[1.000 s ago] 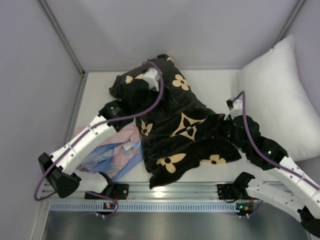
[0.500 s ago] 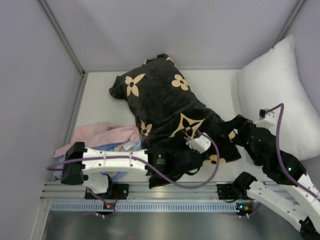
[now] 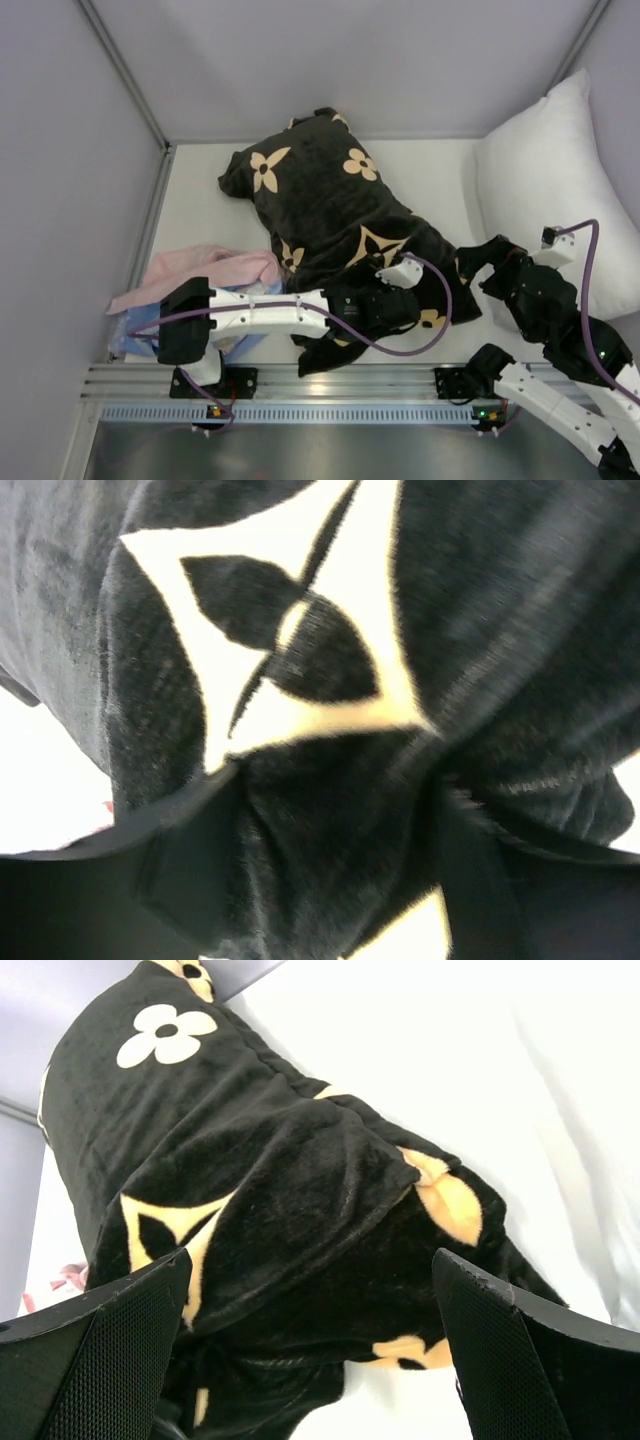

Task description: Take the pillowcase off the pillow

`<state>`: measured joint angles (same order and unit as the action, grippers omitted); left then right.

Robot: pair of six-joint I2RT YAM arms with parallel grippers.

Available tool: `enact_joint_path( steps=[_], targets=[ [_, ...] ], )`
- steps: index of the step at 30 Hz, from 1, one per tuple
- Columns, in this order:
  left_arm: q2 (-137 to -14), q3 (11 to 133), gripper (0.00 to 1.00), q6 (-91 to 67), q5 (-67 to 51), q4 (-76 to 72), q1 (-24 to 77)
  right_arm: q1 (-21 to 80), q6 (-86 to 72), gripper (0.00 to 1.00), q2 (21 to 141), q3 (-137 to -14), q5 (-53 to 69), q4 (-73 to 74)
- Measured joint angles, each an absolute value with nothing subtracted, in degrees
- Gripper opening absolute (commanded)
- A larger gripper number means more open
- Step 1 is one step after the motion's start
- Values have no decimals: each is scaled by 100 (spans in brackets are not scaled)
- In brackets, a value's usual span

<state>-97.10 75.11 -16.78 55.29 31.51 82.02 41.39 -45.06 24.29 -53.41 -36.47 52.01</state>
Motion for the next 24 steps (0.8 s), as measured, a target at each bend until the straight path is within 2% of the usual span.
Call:
enact_joint_path(
  steps=[1,2,5,6,8,13,18,24],
  targets=[
    [-9677,7511,62,-1691,5454,3155,8110,4139,-4504,100,2399,-5341,-3660,5221],
    [-9631,7511,51,-1693,5356,3151,8036,4139,-4501,100,2373,-5341,-3680,5231],
    [-9452,7511,33,-1682,5061,3138,7859,4139,-4480,99,2346,-5341,-3701,5245],
    [-9391,7511,16,-1678,4939,3131,7784,4139,-4469,99,2351,-5341,-3699,5245],
    [-9271,7509,0,-1710,4644,3124,7559,4139,-4434,99,2381,-5341,-3682,5247],
    [-8860,7330,0,-1761,4025,2961,6947,4134,-4108,100,2873,-5339,-3297,5207],
    [-8366,7234,0,-1782,3288,2689,6488,4130,-3848,99,3874,-4976,-2228,4751],
    [-8176,7432,0,-1959,2523,2486,5631,4123,-3629,96,4158,-4386,-1007,3942]
  ],
)
